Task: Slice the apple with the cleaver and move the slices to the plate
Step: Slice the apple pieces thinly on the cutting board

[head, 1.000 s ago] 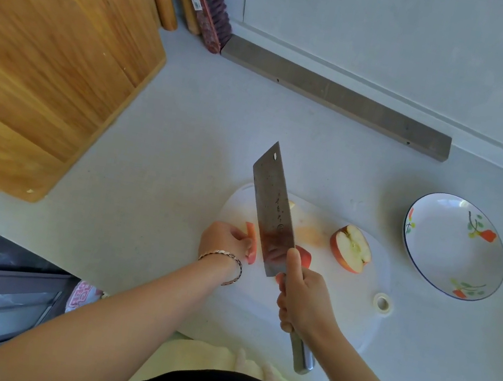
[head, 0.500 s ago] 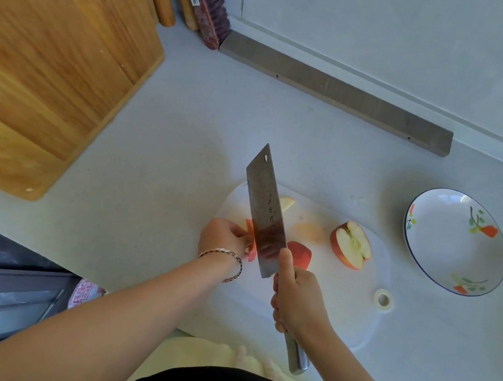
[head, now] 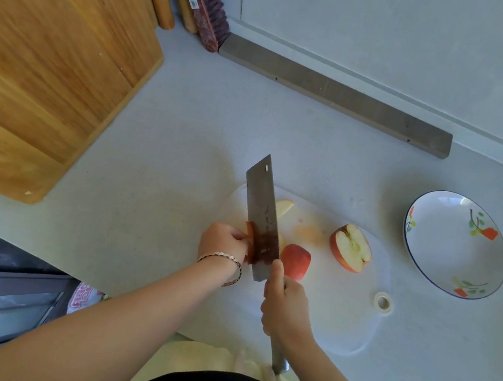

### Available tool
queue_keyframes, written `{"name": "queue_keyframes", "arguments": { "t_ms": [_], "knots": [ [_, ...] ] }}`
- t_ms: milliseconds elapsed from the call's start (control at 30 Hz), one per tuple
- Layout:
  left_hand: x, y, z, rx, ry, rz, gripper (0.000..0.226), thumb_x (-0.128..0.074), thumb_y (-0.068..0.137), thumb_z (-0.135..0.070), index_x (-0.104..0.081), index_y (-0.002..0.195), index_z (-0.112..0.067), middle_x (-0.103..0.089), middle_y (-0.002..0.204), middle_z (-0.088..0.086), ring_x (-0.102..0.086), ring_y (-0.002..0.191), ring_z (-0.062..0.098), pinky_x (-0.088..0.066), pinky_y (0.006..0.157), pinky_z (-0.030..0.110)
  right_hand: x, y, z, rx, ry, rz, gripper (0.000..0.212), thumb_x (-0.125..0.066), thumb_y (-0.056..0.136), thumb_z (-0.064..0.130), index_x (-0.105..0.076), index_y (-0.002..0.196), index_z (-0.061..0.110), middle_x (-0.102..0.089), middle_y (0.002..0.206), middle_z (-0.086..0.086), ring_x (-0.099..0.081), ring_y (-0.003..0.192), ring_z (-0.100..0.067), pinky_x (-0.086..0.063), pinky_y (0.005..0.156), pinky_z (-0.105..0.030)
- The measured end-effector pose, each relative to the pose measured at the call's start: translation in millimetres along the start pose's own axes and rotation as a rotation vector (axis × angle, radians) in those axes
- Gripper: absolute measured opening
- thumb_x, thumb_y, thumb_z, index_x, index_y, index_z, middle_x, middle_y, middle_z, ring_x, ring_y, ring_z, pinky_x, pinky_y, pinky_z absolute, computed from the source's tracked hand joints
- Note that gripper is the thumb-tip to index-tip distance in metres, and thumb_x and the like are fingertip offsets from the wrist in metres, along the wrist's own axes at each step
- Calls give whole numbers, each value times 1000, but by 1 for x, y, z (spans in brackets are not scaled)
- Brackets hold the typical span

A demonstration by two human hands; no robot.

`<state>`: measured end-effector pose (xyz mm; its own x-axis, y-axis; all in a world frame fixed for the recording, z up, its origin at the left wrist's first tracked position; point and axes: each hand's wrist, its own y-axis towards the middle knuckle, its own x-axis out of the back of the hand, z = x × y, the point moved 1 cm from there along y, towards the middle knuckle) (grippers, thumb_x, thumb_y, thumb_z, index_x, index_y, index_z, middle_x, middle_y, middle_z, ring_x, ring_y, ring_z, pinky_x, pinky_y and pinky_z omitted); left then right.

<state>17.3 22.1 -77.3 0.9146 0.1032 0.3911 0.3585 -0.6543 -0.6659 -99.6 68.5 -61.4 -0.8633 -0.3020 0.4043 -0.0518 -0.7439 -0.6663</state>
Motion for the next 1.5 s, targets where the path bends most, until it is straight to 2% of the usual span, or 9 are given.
{"name": "queue_keyframes", "arguments": {
  "t_ms": [100,233,467,600,800,1067,1200,1367,1500],
  "knots": [
    [0,0,-1,13,-1,3,42,-63,77,-7,-64,37,-19,-67,52,10,-70,64,32,-59,65,38,10,1,4,-63,106,44,53,-30,96,52,-42,68,9,-37,50,-1,-32,33,-9,-32,38,-18],
    [-1,2,-1,34,-62,19,36,-59,84,-8,-66,49,-9,-65,53,16,-68,61,33,-50,59,31,20,-6,9,-40,71,48,53,-29,96,53,-44,69,9,-39,52,-2,-34,34,-9,-34,38,-17],
    [-1,4,4,79,-89,41,51,-52,83,-1,-60,34,-7,-60,52,20,-44,34,24,-36,48,23,23,-11,18,-21,31,58,53,-30,95,53,-41,68,9,-39,50,-2,-33,32,-8,-34,38,-18],
    [1,0,-1,80,-105,48,25,-57,81,6,-63,57,6,-58,55,19,-42,28,17,-33,35,15,21,-11,18,-34,-2,69,53,-29,96,53,-40,69,8,-39,50,-2,-34,33,-8,-35,39,-17],
    [1,-2,-2,74,-112,59,19,-59,83,5,-65,65,6,-58,56,17,-44,24,11,-35,33,12,22,-15,17,-37,-46,75,54,-26,96,53,-43,67,11,-42,51,-2,-37,32,-8,-39,39,-18],
    [-2,2,-1,13,-35,23,36,-60,84,-1,-63,49,-10,-63,53,17,-58,48,28,-49,57,30,22,-16,17,-42,-74,79,55,-24,96,53,-42,65,12,-42,50,-2,-38,31,-7,-39,38,-17],
    [-1,1,-2,4,22,-10,38,-64,79,-2,-62,44,-16,-69,61,17,-68,67,33,-59,71,42,19,-12,19,-24,-58,78,56,-24,96,53,-41,65,10,-42,50,-2,-38,28,-7,-39,37,-18],
    [-4,-4,2,15,22,-8,36,-64,77,0,-63,44,-14,-67,58,17,-63,60,31,-57,70,45,20,-17,13,-45,-80,78,57,-23,96,54,-40,63,11,-41,48,-1,-36,27,-6,-39,38,-18],
    [-5,-2,3,43,-3,-18,34,-61,76,4,-61,49,-16,-71,72,19,-70,73,35,-58,74,46,8,-7,9,-14,-64,57,56,-24,96,53,-39,65,9,-40,49,-2,-38,33,-12,-40,41,-22]
  ]
}}
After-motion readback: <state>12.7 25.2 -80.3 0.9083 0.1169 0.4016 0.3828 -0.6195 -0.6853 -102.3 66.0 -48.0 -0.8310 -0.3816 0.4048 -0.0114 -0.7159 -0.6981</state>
